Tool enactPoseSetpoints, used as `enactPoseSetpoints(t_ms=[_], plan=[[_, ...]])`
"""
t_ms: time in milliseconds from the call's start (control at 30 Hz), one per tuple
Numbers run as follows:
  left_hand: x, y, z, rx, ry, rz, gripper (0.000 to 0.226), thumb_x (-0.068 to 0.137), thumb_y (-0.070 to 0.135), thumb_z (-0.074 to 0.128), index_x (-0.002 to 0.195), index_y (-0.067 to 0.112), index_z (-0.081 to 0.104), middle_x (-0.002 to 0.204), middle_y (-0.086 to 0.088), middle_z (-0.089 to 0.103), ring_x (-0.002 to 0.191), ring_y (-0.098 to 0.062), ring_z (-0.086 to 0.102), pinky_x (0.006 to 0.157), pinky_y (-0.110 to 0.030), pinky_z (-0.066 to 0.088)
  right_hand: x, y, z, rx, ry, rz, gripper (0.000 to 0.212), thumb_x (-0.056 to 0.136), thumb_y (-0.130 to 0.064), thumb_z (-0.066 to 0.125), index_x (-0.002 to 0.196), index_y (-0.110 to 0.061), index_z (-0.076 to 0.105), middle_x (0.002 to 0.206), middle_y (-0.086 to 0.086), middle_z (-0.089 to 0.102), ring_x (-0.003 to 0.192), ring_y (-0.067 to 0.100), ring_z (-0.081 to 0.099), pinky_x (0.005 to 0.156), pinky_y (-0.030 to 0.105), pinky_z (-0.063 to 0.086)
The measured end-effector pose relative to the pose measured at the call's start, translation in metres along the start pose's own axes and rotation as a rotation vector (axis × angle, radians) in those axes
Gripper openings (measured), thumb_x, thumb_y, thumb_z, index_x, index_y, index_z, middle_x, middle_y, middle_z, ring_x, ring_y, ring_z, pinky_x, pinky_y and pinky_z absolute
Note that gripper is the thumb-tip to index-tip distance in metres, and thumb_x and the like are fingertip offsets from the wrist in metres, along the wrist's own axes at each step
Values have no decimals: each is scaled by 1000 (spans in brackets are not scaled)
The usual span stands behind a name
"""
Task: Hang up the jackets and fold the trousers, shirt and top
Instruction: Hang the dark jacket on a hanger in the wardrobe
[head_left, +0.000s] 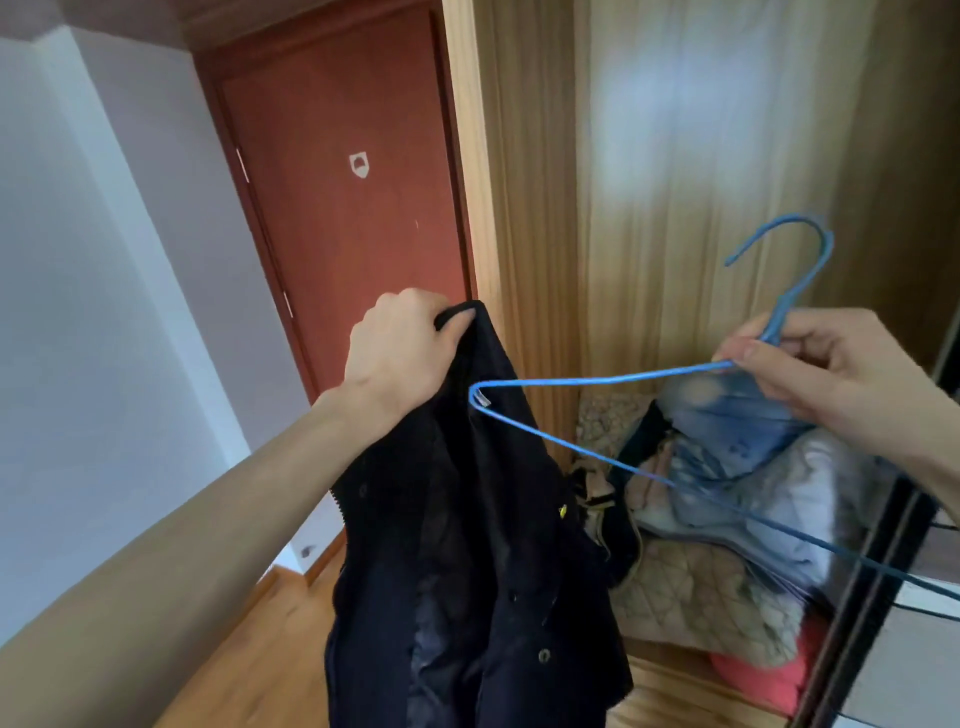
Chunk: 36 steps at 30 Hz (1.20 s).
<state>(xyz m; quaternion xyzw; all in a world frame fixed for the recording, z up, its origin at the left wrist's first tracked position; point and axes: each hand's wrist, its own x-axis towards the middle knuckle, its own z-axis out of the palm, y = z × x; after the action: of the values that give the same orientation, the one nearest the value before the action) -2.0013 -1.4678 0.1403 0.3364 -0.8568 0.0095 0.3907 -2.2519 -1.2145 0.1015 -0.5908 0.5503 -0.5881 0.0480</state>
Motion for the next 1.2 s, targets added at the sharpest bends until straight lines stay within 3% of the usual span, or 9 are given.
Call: enactPoseSetpoints(t_ms=[267, 400, 533, 700, 800, 867, 1000, 1100, 1200], plan=[[-41, 23, -13, 157, -31, 88, 50, 104, 51, 53, 64, 23, 40, 65, 3, 51, 61, -29, 46, 59, -35, 33, -4, -2, 122, -212, -93, 67, 24, 102, -19, 63, 79, -14, 65, 54, 8, 48, 53, 11, 38, 57, 32, 33], [-62, 28, -11, 236, -36, 78, 42, 106, 47, 50, 76, 19, 43, 69, 0, 49, 67, -34, 51, 60, -37, 32, -1, 1, 169, -159, 7, 79, 30, 104, -22, 59, 79, -5, 63, 49, 2, 47, 44, 9, 37, 49, 18, 31], [-86, 25, -11, 235, -108, 76, 29, 108, 41, 48, 86, 22, 44, 74, -3, 57, 74, -35, 59, 60, -38, 36, -1, 5, 191, -51, 109, 32, 30, 106, -27, 58, 84, -7, 62, 52, 9, 50, 45, 17, 38, 49, 29, 36], [-112, 9, -28, 219, -102, 255, 43, 107, 52, 36, 127, 30, 67, 104, 7, 59, 95, -18, 58, 73, -37, 50, -9, 9, 200, 26, 195, -61, 13, 105, -22, 60, 95, -18, 67, 53, 1, 55, 46, 25, 48, 48, 36, 41], [-101, -8, -36, 136, -127, 354, 43, 112, 40, 31, 126, 25, 69, 121, 4, 51, 107, -19, 48, 97, -41, 46, -1, 8, 202, 16, 167, -106, 20, 106, -22, 59, 90, -12, 65, 53, 5, 55, 47, 29, 49, 52, 47, 43], [-86, -17, -38, 44, -238, 381, 33, 114, 33, 32, 118, 24, 63, 104, 13, 50, 96, -11, 48, 95, -41, 47, 6, 6, 201, 42, 147, -115, 22, 106, -22, 58, 88, -11, 65, 53, 4, 54, 48, 25, 49, 53, 45, 43], [-73, -25, -25, -12, -316, 451, 14, 114, 33, 34, 104, 43, 37, 85, 24, 44, 82, -1, 47, 83, -39, 45, 17, 5, 194, 124, -3, -87, 27, 108, -29, 55, 85, -18, 65, 59, -3, 63, 52, 12, 53, 60, 26, 44], [-71, -32, -13, -93, -293, 452, 14, 113, 36, 35, 113, 32, 49, 90, 27, 49, 87, 0, 51, 85, -33, 44, 34, 8, 178, 169, -227, -7, 35, 105, -46, 55, 88, -20, 71, 72, 2, 72, 65, 32, 55, 67, 38, 48], [-73, -39, -7, -207, -272, 377, 15, 113, 36, 37, 103, 45, 44, 89, 23, 52, 84, -6, 53, 78, -18, 41, 44, 32, 154, 368, -433, 208, 52, 100, -65, 51, 104, -19, 74, 87, 7, 74, 75, 22, 62, 76, 29, 54]])
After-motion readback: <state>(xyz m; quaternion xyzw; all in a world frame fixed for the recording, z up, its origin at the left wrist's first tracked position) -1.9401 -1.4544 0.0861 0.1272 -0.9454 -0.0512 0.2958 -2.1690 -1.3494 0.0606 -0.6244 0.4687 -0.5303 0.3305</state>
